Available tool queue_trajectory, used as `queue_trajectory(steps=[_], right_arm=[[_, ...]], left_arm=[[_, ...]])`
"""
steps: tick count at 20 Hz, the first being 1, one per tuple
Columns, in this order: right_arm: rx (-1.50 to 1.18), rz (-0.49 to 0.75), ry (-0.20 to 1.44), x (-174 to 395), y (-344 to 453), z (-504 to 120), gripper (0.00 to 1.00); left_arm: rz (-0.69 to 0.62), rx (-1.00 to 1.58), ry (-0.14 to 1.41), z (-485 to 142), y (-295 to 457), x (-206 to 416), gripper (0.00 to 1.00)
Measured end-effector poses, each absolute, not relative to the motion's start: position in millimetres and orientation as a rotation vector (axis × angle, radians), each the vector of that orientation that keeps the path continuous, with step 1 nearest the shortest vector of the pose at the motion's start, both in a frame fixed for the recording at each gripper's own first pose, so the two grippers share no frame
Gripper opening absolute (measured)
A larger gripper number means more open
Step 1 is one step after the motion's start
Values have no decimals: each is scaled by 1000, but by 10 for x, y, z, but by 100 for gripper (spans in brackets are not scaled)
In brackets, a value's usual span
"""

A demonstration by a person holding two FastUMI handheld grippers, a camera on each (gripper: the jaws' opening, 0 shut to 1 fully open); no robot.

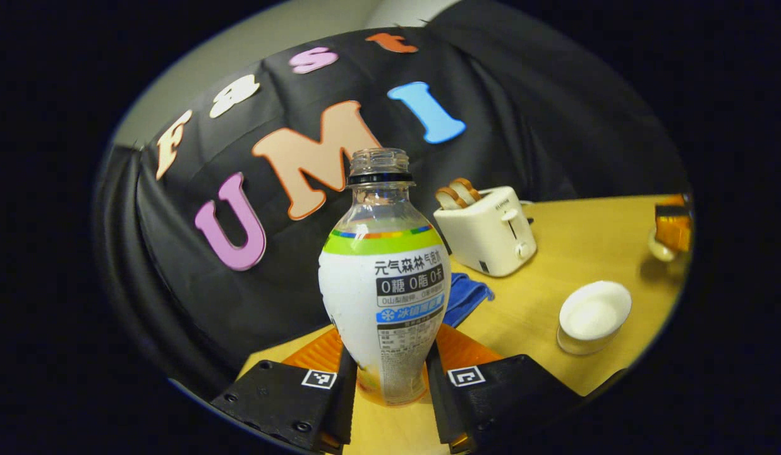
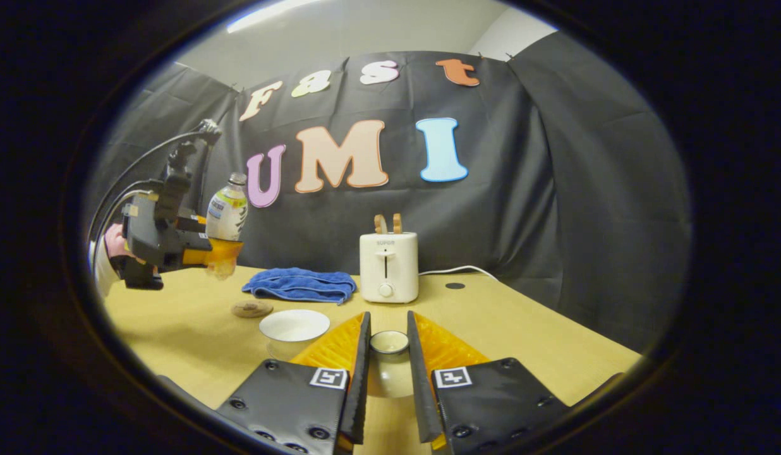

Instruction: Open the teacup lid with one hand, grasp the water bottle and pour water into the teacup with the other hand; after pouring, place the water bottle on the coaster and then close the teacup lid.

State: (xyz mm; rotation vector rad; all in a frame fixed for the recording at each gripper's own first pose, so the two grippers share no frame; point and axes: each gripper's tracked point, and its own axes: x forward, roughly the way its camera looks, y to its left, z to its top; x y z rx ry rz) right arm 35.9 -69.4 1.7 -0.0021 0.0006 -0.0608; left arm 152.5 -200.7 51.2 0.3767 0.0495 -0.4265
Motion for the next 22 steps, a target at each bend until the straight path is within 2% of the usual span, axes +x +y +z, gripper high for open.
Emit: queue_trajectory(steps=[3,10,22], right_arm=[[-3,-61,-1,350,-696,21,35],[-2,-60,0,352,-694,21,35],[-3,-60,0,359,-697,18,35]], left_arm=[[-400,200,46,411,-1935,1601,48],[-396,-11,85,82,-2025,1825,49],[-397,-3,150,-182,-2067,1908,53]])
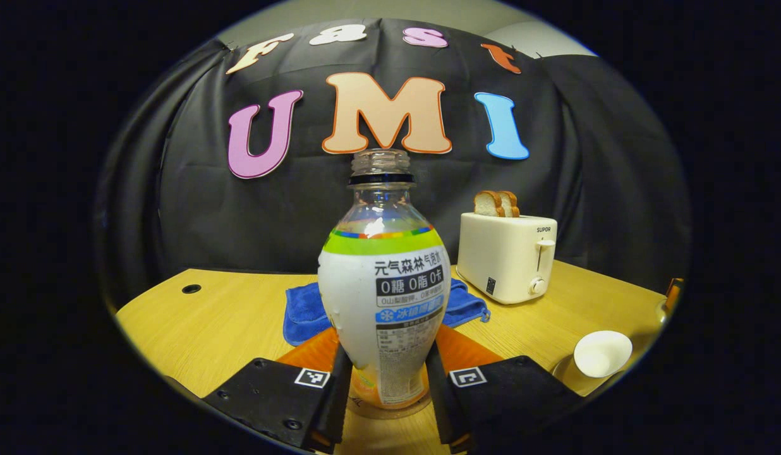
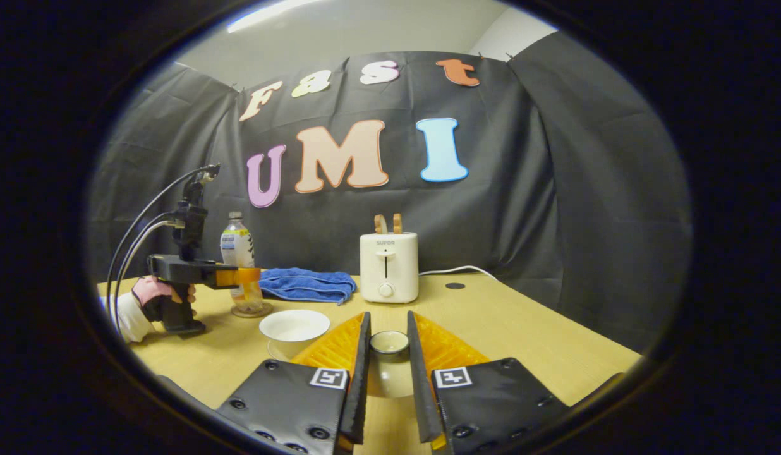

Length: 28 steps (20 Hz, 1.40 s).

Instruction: Open the teacup lid with one hand, grasp the water bottle and pour water into the teacup with the other hand; after pouring, place the water bottle on the coaster and then close the teacup lid.

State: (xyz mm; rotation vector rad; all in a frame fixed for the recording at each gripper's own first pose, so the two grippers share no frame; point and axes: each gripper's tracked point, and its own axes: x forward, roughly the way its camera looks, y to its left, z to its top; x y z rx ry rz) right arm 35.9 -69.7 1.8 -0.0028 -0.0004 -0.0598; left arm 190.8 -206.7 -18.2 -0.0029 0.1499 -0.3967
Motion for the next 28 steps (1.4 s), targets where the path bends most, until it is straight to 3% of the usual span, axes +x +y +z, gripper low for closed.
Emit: queue_trajectory(steps=[18,24,28], right_arm=[[-3,-59,0,362,-695,8,35],[-4,-59,2,359,-696,4,35],[-4,-68,2,374,-701,7,35]], left_arm=[[-390,-24,110,-141,-2049,1833,72],[-409,-16,75,-101,-2048,1733,73],[-415,-10,29,-29,-2014,1643,94]])
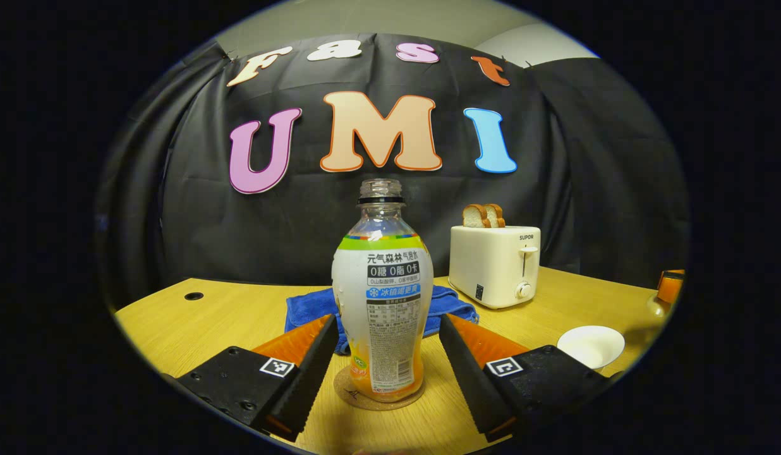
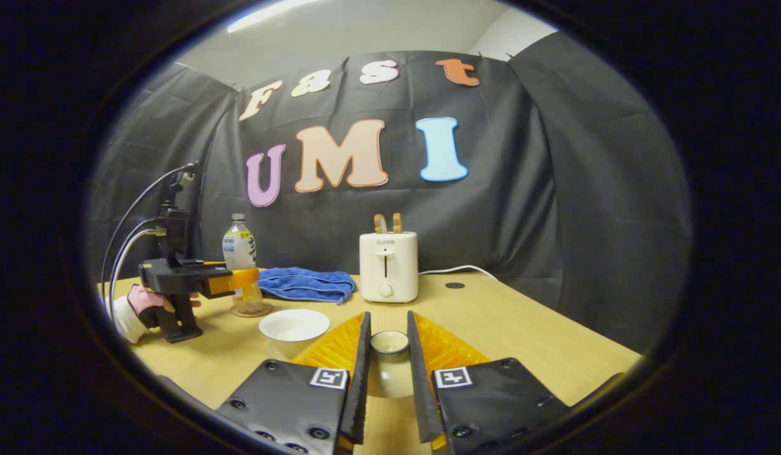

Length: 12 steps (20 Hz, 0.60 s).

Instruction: Open the teacup lid with one hand, grasp the water bottle and pour water into the teacup with the other hand; after pouring, place the water bottle on the coaster and then close the teacup lid.

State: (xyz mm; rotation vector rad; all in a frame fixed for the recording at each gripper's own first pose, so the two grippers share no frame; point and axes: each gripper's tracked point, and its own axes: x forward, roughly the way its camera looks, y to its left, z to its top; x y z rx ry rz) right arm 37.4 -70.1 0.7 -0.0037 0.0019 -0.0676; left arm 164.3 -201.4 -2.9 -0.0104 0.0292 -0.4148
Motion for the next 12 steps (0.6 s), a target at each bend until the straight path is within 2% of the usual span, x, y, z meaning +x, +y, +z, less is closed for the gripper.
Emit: queue_trajectory(steps=[7,12], right_arm=[[-3,-33,9,650,-472,-15,35],[-2,49,22,898,-95,-42,35]], left_arm=[[-387,-14,-1,19,-1820,1377,95],[-386,-15,-6,27,-1666,1146,94]])
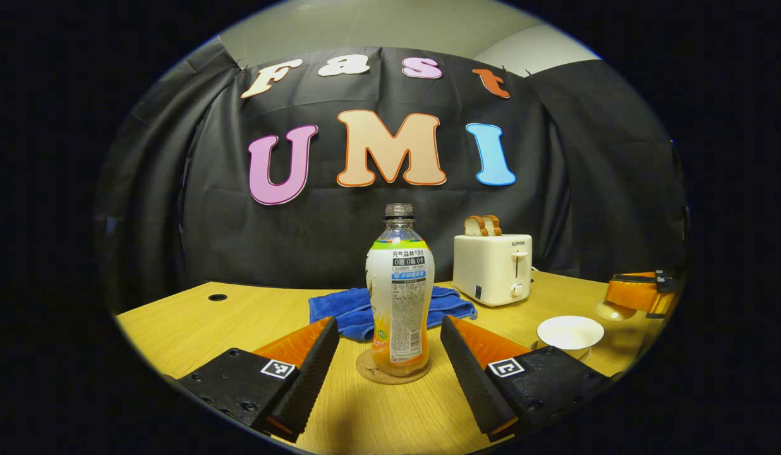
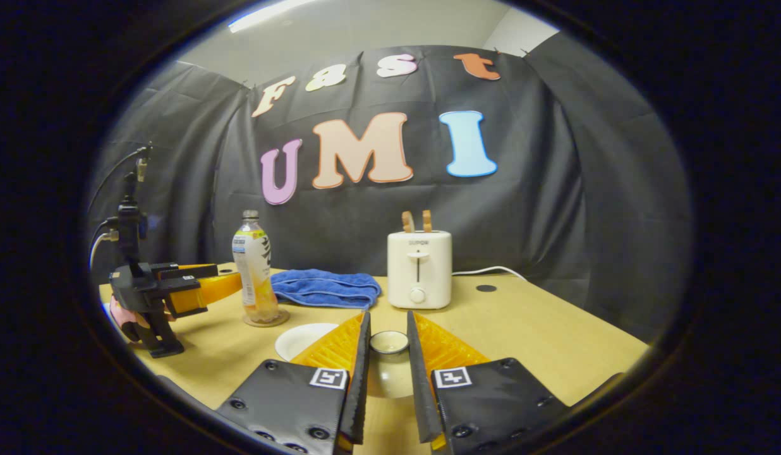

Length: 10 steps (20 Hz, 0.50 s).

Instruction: Open the teacup lid with one hand, grasp the water bottle and pour water into the teacup with the other hand; after pouring, place the water bottle on the coaster and then close the teacup lid.

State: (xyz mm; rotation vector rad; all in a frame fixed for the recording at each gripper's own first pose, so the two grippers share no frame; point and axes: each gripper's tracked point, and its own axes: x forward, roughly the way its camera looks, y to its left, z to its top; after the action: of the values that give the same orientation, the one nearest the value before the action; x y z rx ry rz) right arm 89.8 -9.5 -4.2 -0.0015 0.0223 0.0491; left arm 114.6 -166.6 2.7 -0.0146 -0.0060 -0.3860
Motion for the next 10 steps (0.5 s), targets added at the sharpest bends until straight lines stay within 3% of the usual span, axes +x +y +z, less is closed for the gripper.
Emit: queue_trajectory(steps=[10], right_arm=[[-13,216,81,1186,419,-134,36]], left_arm=[[-340,-12,-7,29,-1360,862,94]])
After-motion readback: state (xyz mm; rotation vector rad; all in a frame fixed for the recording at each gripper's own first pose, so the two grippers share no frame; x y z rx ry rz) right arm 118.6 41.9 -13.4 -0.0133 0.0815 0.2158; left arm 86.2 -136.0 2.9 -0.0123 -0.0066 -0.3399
